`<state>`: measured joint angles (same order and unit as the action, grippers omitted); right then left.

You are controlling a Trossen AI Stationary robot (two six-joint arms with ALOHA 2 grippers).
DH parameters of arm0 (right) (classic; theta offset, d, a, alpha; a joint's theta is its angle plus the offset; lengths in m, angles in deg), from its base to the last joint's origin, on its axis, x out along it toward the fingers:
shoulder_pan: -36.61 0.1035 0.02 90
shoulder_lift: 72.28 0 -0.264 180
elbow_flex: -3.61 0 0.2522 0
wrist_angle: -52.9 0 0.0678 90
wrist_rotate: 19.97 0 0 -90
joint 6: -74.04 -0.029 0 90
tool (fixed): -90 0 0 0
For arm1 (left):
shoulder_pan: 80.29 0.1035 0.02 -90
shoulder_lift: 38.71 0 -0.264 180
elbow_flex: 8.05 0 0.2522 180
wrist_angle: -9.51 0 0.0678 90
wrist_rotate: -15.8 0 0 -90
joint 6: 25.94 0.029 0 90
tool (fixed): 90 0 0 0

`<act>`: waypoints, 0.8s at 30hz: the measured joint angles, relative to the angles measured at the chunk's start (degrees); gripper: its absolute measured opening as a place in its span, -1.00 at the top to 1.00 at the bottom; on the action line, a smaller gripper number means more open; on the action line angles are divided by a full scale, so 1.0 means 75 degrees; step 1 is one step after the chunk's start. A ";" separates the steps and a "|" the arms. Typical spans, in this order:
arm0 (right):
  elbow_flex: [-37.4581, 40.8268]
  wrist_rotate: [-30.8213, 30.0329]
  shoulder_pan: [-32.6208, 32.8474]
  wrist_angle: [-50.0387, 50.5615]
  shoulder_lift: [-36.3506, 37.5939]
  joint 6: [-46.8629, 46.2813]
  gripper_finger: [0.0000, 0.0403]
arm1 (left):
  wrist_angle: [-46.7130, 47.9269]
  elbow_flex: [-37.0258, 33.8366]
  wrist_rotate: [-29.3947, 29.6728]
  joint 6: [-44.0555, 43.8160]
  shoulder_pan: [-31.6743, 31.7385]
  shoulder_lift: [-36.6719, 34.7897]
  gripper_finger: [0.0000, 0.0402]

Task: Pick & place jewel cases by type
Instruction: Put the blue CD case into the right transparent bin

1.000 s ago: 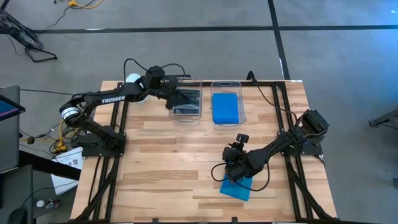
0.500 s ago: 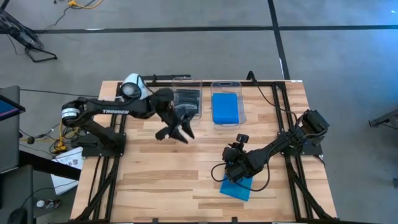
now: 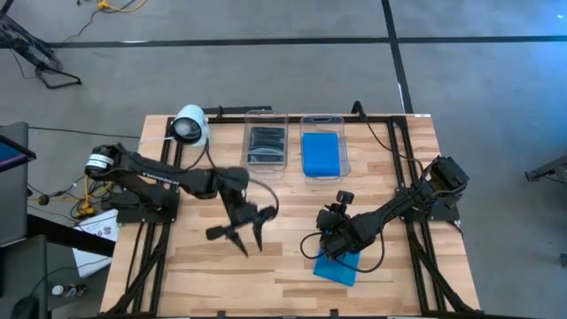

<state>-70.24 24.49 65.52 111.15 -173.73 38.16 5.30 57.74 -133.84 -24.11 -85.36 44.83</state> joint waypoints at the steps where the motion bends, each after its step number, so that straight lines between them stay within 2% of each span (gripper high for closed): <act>1: 0.0000 0.0003 0.0000 -0.0007 0.0000 0.0000 0.65 | 0.0000 0.0000 0.0094 0.0107 -0.0156 0.0000 0.14; 8: 0.0000 0.0056 0.0000 -0.0139 -0.0002 0.0002 0.65 | 0.0082 0.0000 0.0902 0.0483 -0.0937 0.0000 0.14; 11: 0.0000 0.0106 0.0001 -0.0241 -0.0002 0.0005 0.65 | 0.0222 -0.0003 0.1480 0.0534 -0.1216 0.0000 0.14; 18: 0.0000 0.0300 0.0312 -0.0468 -0.0001 -0.0017 0.65 | 0.0847 -0.0003 0.4565 0.0798 -0.2137 0.0187 0.14; 24: -0.0060 0.0316 0.0671 -0.0558 -0.0003 -0.0247 0.65 | 0.0455 -0.0012 0.6047 0.0797 -0.2688 0.1004 0.14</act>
<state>-70.69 26.87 70.55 106.97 -173.75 36.31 8.71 57.66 -88.49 -18.13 -105.52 52.37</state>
